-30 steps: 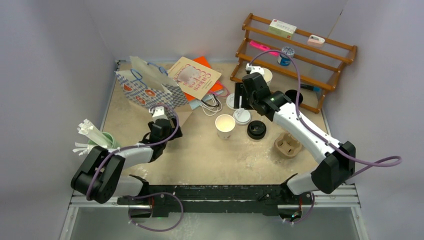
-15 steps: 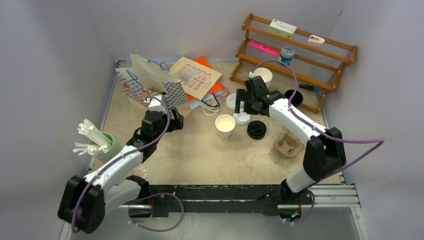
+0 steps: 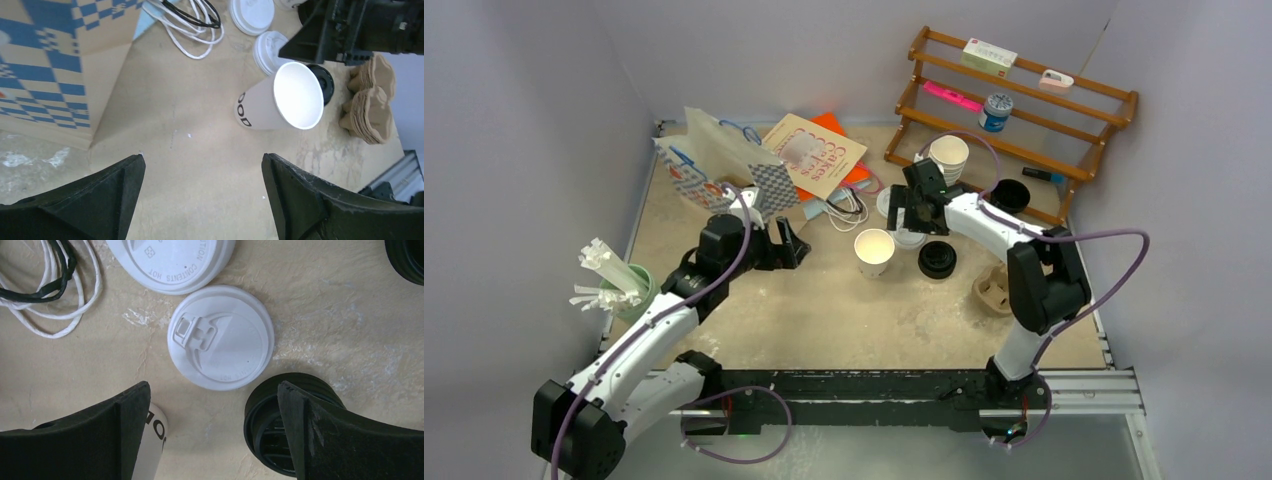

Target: Pack the takeout coffee

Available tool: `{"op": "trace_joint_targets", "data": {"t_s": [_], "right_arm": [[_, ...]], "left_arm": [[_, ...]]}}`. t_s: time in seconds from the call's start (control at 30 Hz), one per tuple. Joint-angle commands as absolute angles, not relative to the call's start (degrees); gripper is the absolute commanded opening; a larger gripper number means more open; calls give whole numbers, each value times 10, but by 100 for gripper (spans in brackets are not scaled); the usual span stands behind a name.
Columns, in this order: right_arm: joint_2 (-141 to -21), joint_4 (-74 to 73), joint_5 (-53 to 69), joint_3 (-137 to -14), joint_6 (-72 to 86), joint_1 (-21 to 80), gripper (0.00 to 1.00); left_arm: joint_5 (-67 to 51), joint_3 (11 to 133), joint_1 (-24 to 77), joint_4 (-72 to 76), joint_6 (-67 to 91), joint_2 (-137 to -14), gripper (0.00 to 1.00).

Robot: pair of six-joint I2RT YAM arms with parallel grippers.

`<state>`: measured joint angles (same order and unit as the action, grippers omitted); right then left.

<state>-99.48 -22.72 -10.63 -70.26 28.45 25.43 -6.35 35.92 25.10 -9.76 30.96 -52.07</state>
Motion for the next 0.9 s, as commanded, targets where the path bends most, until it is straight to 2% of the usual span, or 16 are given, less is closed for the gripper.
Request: {"op": "trace_joint_targets", "data": {"t_s": [0.0, 0.47, 0.77, 0.87], "right_arm": [[-1005, -186, -123, -697, 306, 252, 97], [-1042, -166, -193, -697, 328, 252, 85], [-1062, -157, -178, -699, 328, 251, 83], [-1063, -150, -172, -698, 326, 251, 86]], "left_arm": [[-126, 409, 254, -103, 300, -523, 92], [-142, 424, 258, -104, 279, -526, 90], [-137, 436, 258, -119, 270, -525, 89], [-137, 439, 258, -122, 267, -524, 89]]}}
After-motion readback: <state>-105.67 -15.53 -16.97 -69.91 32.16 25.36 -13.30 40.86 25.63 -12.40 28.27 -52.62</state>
